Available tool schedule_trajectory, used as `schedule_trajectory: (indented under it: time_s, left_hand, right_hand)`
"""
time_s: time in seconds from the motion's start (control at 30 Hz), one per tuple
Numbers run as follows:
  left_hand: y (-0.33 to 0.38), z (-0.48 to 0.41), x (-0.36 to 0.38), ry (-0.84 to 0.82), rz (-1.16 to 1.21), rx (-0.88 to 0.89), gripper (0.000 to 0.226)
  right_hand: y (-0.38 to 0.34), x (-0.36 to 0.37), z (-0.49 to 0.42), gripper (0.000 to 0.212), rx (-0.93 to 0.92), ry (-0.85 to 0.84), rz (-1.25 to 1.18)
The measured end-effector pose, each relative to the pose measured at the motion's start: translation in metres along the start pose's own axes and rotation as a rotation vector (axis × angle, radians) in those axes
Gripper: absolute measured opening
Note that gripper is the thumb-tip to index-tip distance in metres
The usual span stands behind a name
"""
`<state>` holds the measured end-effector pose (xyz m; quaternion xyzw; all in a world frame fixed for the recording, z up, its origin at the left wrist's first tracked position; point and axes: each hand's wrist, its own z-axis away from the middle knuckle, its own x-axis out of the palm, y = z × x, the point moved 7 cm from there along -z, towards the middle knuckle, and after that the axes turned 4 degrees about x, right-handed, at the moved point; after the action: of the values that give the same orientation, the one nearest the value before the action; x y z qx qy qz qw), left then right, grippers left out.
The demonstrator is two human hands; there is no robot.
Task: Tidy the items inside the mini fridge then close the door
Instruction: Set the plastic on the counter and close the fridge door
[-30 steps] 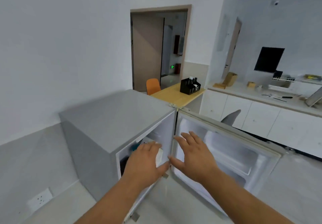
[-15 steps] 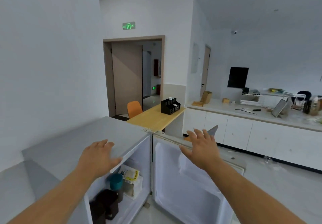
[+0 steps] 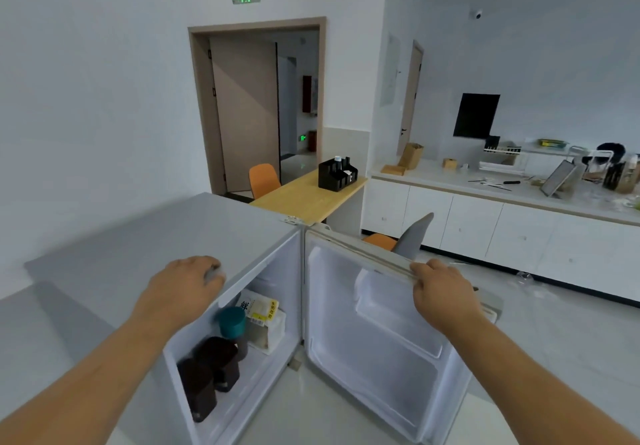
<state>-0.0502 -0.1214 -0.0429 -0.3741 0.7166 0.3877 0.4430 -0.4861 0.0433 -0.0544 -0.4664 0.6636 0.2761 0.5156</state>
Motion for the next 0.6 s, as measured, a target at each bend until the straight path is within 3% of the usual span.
schedule_trajectory:
  time_s: [0.13, 0.23, 0.33, 0.47, 0.6]
  left_hand:
    - [0.002, 0.004, -0.003, -0.013, 0.011, -0.002, 0.047]
    - [0.005, 0.007, -0.006, -0.017, 0.031, 0.000, 0.048]
    - [0.005, 0.009, -0.012, -0.024, 0.034, -0.006, 0.049]
    - [0.007, 0.010, -0.015, -0.027, 0.018, 0.005, 0.047]
    - [0.004, 0.008, -0.012, -0.044, 0.002, 0.020, 0.049]
  right_hand:
    - [-0.024, -0.018, 0.016, 0.024, -0.038, -0.077, 0.008]
    - [-0.047, -0.031, 0.036, 0.029, -0.072, -0.126, -0.113]
    - [-0.100, -0.034, 0.062, 0.027, -0.212, -0.211, -0.172]
    - [-0.174, -0.032, 0.097, 0.033, -0.425, -0.106, -0.223]
    - [-0.229, -0.020, 0.113, 0.036, -0.626, -0.122, -0.347]
